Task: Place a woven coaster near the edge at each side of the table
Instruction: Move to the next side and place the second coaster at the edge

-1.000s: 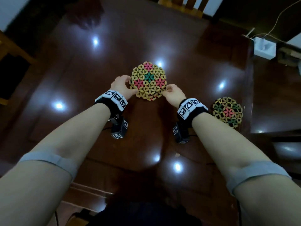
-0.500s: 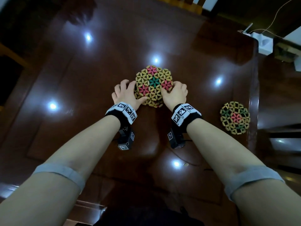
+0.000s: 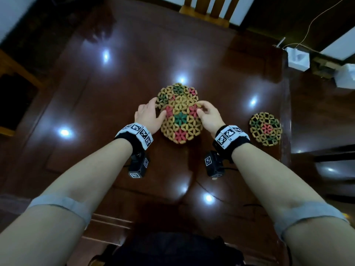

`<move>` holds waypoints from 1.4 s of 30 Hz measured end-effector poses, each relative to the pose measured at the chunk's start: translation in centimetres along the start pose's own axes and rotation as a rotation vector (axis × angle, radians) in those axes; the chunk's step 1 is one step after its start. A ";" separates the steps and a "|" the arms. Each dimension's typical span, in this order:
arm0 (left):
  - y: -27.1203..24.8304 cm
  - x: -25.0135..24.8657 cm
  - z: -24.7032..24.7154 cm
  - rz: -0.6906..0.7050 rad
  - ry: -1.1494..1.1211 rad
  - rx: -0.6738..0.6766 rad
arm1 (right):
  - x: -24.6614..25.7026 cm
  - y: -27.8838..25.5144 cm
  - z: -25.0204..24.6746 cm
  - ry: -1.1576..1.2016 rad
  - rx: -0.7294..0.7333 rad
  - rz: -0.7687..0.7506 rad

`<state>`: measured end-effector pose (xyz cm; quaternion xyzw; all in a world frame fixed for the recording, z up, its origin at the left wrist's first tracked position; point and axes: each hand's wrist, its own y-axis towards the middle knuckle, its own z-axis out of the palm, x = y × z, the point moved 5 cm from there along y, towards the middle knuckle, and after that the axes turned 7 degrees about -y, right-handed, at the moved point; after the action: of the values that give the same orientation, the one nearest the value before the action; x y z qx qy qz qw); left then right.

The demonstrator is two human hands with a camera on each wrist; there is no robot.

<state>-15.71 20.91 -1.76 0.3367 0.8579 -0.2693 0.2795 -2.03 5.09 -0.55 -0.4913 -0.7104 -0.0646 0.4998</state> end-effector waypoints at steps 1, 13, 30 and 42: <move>-1.1 0.1 0.1 0.007 0.003 0.022 | -0.6 -1.1 0.0 -0.016 0.044 0.007; -17.8 4.9 3.9 0.028 0.205 0.214 | -9.4 -14.6 4.7 -0.288 0.323 -0.013; -21.9 5.8 7.6 0.399 0.537 0.491 | -12.2 -21.1 7.3 -0.752 0.214 -0.076; -19.4 9.2 3.2 0.537 0.507 0.532 | -10.1 -22.8 11.9 -0.744 0.125 0.037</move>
<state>-34.55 10.54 -4.79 0.6628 0.6825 -0.3071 0.0243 -26.93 -6.00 -5.12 -0.4628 -0.8368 0.1706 0.2378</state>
